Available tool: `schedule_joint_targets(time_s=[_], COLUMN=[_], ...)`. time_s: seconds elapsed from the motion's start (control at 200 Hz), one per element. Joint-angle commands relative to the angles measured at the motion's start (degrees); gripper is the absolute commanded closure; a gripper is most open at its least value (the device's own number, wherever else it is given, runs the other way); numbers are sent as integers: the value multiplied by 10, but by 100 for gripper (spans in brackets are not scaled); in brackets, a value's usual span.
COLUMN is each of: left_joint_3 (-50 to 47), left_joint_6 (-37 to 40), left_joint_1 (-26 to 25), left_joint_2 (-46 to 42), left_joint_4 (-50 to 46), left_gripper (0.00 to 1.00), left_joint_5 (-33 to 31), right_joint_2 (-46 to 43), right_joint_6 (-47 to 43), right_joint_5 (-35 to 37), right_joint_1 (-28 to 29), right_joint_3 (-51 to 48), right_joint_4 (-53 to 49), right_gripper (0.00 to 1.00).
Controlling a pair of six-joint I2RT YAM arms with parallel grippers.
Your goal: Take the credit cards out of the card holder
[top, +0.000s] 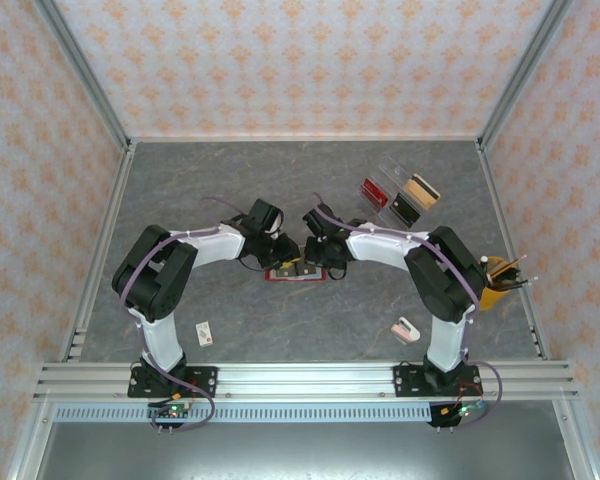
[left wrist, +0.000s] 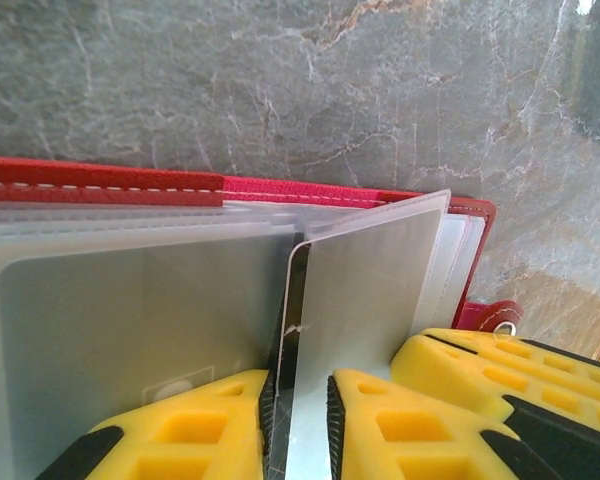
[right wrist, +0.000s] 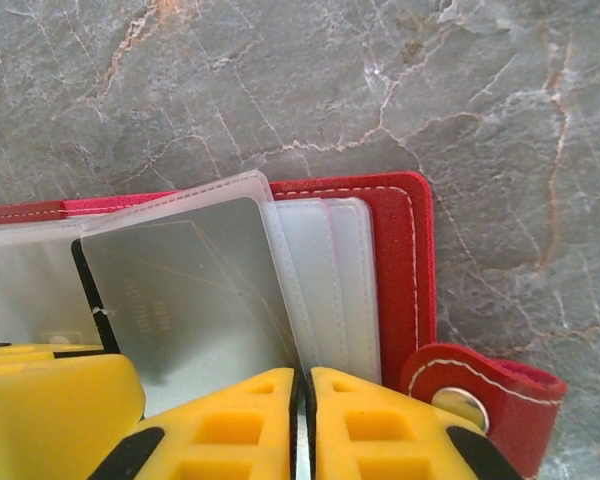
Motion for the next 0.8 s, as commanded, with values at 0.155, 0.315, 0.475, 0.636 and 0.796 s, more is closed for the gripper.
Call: schedule_joint_targets(time_s=[0.155, 0.315, 0.475, 0.636, 0.796], left_joint_3=[-30, -49, -67, -85, -100], left_joint_6=[-8, -13, -21, -24, -37], left_joint_1=[13, 22, 23, 30, 34], left_joint_2=[0, -11, -19, -35, -42], left_joint_4=[65, 137, 211, 253, 297], left_gripper=[75, 75, 76, 77, 77], left_joint_5=[56, 100, 142, 154, 167], right_joint_2=[33, 39, 42, 44, 44], right_joint_6=[10, 11, 10, 8, 2], right_joint_5=[-5, -4, -1, 4, 16], right_joint_1=[-8, -8, -8, -8, -7], right_joint_3=[-18, -18, -17, -15, -10], right_joint_4=[0, -4, -8, -15, -26], right_gripper=[88, 88, 88, 89, 89])
